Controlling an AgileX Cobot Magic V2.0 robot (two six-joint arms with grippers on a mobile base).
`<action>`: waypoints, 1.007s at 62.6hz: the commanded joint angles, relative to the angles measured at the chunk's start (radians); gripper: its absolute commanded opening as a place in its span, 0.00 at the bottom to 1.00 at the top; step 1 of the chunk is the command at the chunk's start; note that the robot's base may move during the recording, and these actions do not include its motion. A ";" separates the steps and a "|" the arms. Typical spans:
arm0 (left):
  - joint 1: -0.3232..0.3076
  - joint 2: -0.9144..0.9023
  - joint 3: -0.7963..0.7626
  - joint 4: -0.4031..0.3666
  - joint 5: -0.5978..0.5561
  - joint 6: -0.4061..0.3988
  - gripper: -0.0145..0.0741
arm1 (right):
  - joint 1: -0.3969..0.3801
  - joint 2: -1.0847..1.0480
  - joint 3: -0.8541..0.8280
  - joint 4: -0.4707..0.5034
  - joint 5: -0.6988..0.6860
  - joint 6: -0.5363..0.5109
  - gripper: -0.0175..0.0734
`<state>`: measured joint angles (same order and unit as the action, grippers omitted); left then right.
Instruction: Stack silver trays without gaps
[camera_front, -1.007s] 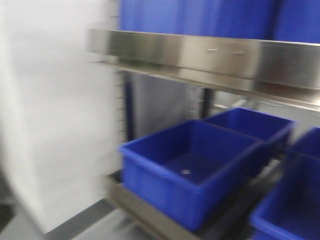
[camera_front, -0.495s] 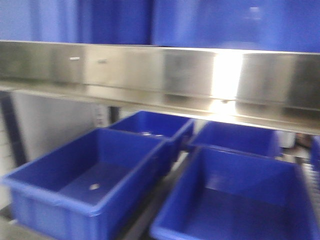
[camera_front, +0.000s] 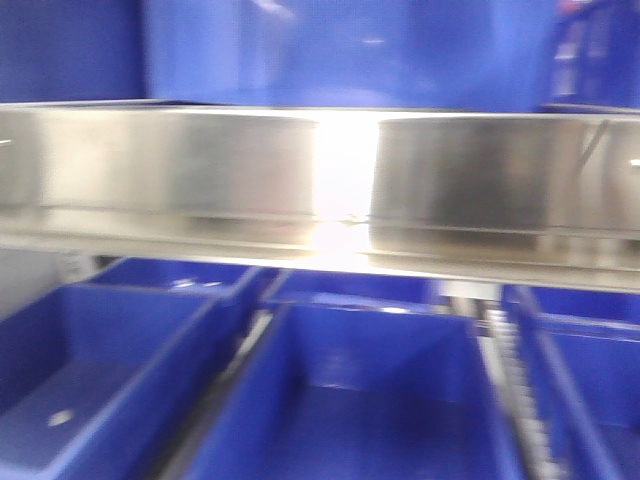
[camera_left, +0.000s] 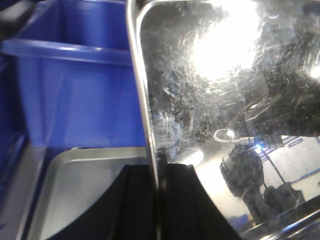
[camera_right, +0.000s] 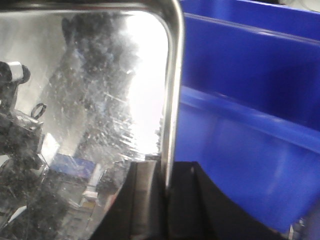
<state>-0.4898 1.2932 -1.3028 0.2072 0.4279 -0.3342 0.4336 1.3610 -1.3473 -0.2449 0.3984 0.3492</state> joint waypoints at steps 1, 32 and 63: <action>-0.010 -0.009 -0.008 -0.018 -0.058 0.010 0.15 | 0.007 -0.009 -0.008 -0.009 -0.070 -0.018 0.12; -0.010 -0.009 -0.008 -0.018 -0.058 0.010 0.15 | 0.007 -0.009 -0.008 -0.009 -0.070 -0.018 0.12; -0.010 -0.009 -0.008 -0.018 -0.058 0.010 0.15 | 0.007 -0.009 -0.008 -0.009 -0.070 -0.018 0.12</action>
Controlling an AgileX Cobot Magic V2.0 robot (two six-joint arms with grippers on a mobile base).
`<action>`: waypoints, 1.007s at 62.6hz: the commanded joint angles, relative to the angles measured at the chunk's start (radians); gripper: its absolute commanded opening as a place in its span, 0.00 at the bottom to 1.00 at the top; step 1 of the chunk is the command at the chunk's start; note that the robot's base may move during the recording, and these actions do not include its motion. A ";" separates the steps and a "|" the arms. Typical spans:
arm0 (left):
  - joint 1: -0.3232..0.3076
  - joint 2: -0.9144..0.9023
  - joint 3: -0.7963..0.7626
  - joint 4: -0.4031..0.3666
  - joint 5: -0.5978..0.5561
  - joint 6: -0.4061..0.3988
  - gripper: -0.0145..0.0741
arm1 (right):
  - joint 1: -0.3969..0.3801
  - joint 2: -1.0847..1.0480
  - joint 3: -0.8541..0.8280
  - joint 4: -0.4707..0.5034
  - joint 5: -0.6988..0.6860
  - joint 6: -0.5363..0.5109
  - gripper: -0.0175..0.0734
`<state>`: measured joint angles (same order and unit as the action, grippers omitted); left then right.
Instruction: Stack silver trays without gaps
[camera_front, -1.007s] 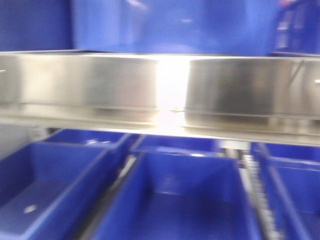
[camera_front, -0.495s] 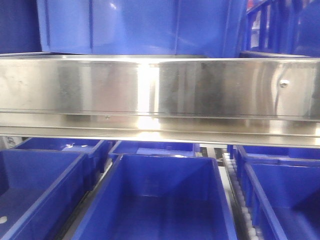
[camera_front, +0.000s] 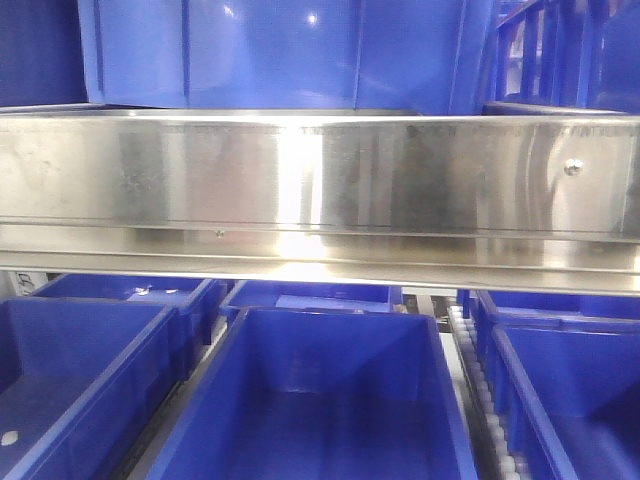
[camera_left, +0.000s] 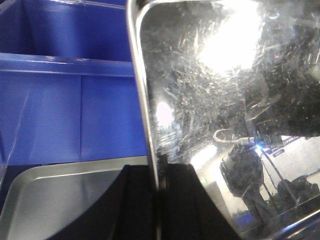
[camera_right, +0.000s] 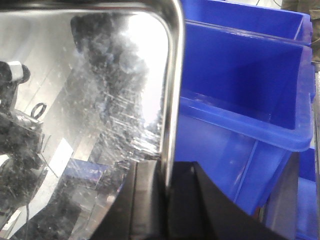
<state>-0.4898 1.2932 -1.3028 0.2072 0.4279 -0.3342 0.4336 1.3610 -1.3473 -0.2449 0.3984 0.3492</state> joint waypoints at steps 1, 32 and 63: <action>-0.010 -0.009 -0.008 -0.018 -0.058 0.010 0.15 | 0.007 -0.009 -0.008 -0.009 -0.070 -0.018 0.12; -0.010 -0.009 -0.008 -0.018 -0.058 0.010 0.15 | 0.007 -0.009 -0.008 -0.001 -0.129 -0.018 0.12; 0.027 0.000 -0.008 0.023 -0.106 0.010 0.15 | 0.015 0.022 -0.008 0.129 0.008 -0.018 0.12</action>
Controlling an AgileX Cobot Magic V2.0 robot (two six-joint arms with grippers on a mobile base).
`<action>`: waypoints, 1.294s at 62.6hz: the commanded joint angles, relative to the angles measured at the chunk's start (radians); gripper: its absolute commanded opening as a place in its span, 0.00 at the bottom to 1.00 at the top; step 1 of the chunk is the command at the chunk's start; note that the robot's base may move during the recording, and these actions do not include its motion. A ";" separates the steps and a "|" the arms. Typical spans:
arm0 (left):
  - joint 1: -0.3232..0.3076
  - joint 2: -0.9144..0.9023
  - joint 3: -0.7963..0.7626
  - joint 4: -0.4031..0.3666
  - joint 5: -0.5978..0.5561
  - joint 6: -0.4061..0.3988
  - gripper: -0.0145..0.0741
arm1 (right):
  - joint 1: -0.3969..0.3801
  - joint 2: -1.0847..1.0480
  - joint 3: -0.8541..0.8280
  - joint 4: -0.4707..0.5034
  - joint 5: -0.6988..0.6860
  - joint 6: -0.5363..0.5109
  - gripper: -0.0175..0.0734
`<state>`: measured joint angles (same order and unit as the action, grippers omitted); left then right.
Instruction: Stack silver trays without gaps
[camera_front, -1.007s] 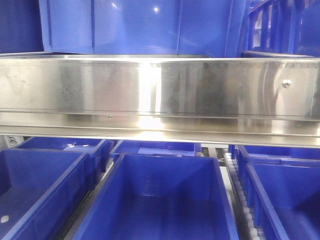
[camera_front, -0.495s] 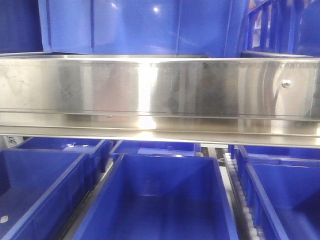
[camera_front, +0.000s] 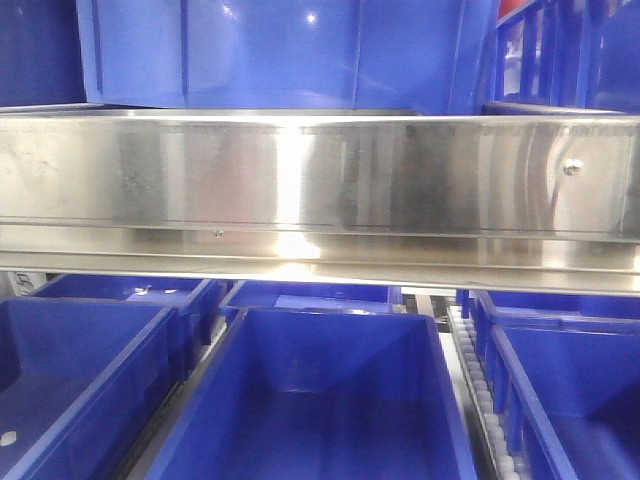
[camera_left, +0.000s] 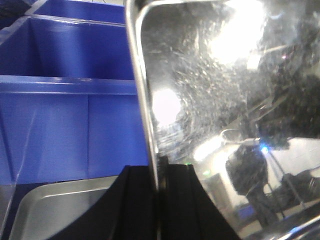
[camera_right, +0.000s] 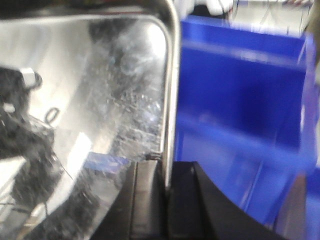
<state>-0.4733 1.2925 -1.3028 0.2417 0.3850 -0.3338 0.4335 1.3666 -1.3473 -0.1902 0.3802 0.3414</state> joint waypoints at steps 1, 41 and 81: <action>0.016 0.003 -0.008 -0.014 -0.059 0.009 0.15 | 0.015 0.019 -0.008 0.097 0.042 -0.010 0.12; 0.171 0.210 -0.008 -0.079 0.174 0.009 0.15 | 0.065 0.217 -0.008 0.175 0.260 -0.010 0.12; 0.171 0.259 -0.008 -0.035 0.297 0.009 0.60 | 0.065 0.228 -0.008 0.165 0.256 -0.054 0.35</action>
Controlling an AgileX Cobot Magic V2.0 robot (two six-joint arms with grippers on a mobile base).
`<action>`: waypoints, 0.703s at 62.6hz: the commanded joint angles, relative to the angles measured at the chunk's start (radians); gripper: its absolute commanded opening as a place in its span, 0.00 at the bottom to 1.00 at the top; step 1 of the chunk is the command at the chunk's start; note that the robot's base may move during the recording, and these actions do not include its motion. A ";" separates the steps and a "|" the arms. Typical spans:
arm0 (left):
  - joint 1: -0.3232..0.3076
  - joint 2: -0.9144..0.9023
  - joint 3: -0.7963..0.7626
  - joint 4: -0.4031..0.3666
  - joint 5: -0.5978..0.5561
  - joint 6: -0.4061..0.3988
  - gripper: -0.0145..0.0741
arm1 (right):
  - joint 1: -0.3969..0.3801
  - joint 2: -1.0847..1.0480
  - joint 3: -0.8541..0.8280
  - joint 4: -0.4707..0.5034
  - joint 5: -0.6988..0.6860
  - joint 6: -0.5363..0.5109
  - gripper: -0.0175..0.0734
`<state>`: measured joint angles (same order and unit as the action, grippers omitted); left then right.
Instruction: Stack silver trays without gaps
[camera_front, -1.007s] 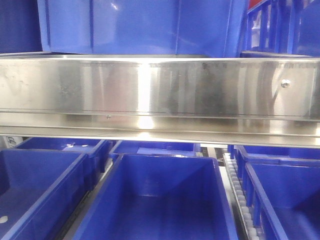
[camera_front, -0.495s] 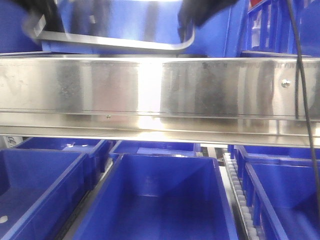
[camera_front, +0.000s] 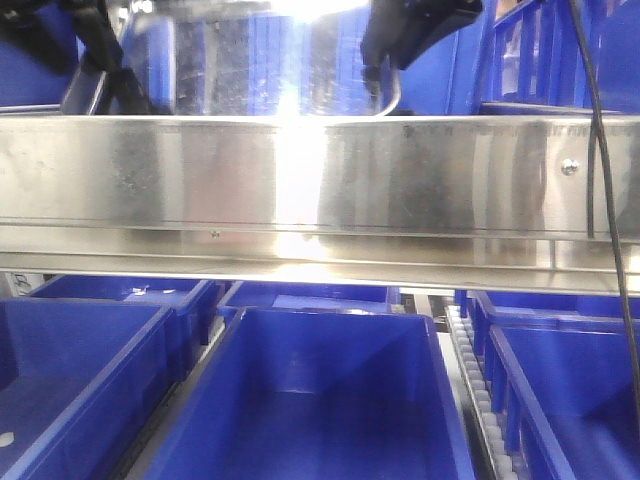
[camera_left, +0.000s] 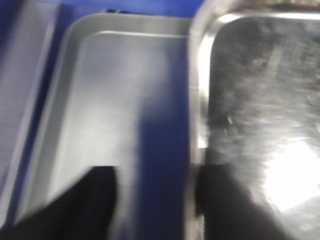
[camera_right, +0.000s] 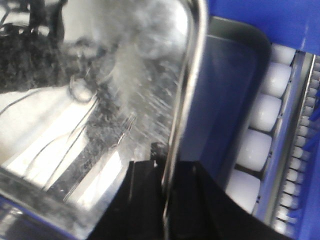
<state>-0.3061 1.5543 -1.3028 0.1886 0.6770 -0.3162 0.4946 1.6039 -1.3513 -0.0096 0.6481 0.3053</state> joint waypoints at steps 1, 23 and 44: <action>0.004 -0.003 -0.008 0.018 0.005 -0.008 0.61 | 0.004 -0.009 -0.003 -0.016 -0.012 -0.018 0.37; 0.004 -0.017 -0.008 -0.009 0.054 -0.008 0.58 | 0.004 -0.011 -0.003 -0.028 -0.006 -0.018 0.38; 0.002 -0.161 -0.008 -0.026 -0.053 0.041 0.17 | 0.004 -0.067 -0.003 -0.031 -0.076 -0.018 0.10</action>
<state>-0.3061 1.4511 -1.3047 0.1710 0.6762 -0.3017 0.4946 1.5783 -1.3513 -0.0204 0.6311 0.2965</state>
